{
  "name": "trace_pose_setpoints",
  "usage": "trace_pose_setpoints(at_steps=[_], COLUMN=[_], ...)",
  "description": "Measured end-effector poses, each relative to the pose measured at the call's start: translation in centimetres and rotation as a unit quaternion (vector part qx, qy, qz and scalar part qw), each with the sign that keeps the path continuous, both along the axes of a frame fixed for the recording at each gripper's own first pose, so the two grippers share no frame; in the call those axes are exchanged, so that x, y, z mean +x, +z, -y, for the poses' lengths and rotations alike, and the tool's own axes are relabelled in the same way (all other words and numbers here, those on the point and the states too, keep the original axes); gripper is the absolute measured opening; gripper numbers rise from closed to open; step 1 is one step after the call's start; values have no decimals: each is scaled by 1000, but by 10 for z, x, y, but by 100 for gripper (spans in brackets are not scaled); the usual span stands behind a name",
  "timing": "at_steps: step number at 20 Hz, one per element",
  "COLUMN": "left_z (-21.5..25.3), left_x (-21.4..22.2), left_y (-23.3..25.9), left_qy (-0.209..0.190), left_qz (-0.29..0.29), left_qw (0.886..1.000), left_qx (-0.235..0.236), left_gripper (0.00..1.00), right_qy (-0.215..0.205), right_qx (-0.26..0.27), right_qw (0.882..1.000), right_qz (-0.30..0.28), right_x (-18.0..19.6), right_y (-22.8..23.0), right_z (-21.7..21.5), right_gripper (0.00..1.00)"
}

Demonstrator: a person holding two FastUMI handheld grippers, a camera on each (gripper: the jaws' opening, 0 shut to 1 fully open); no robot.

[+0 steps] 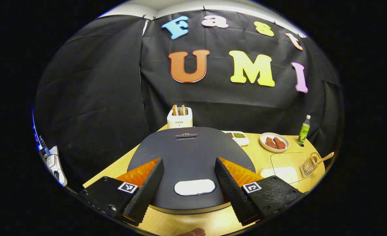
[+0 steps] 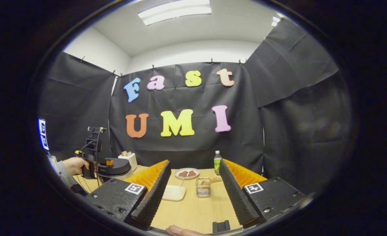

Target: Close the left gripper, press the button to open the rice cooker; take a wooden spoon from the chopstick holder with the right hand, scoop a spoonful of rice and pour it into the rice cooker, then put the wooden spoon back into the chopstick holder.

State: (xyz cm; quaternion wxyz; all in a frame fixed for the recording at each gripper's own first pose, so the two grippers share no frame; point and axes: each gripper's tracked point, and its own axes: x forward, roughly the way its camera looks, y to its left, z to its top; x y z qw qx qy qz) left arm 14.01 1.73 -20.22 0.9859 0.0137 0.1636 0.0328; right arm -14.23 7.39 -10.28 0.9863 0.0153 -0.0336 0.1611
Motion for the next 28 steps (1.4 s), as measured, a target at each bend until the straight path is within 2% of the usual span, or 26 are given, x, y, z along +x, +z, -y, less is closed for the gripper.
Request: trace_pose_setpoints(at_steps=[8, 10, 14, 16, 17, 20, 22, 25, 27, 28], left_z=[11, 11, 12, 13, 14, 39, 48, 74, 74, 76], left_x=[-40, -43, -44, -53, -60, -80, -94, -111, -118, -123], left_y=[-5, -11, -6, -4, 5, 23, 37, 62, 72, 76], left_qy=[-21, -23, -21, -17, -13, -39, -47, -81, -75, -75], left_qz=[45, 49, 72, 66, 74, 77, 83, 105, 110, 111], left_qw=[999, 998, 997, 998, 997, 996, 995, 991, 991, 991], left_qx=[-6, -14, 0, 2, -8, -28, -19, -7, 16, 18], left_gripper=[100, 100, 100, 100, 99, 96, 95, 95, 95, 100], right_qy=[22, 26, 27, 22, 17, -2, -12, -24, -33, -37], right_qx=[-3, -3, -4, -2, -2, -2, -2, -3, -2, -2], right_qw=[1000, 1000, 999, 1000, 1000, 1000, 1000, 1000, 999, 999], right_qz=[12, 16, 18, 17, 15, 5, -1, -5, -5, -5], right_x=[-17, -23, -24, -20, -17, -4, 1, 6, 8, 8], right_y=[8, 11, 11, 12, 12, 10, 9, 13, 18, 20], right_z=[-13, -15, -15, -12, -10, -5, -6, -3, 0, 2], right_gripper=[94, 94, 94, 97, 94, 94, 94, 96, 96, 96])
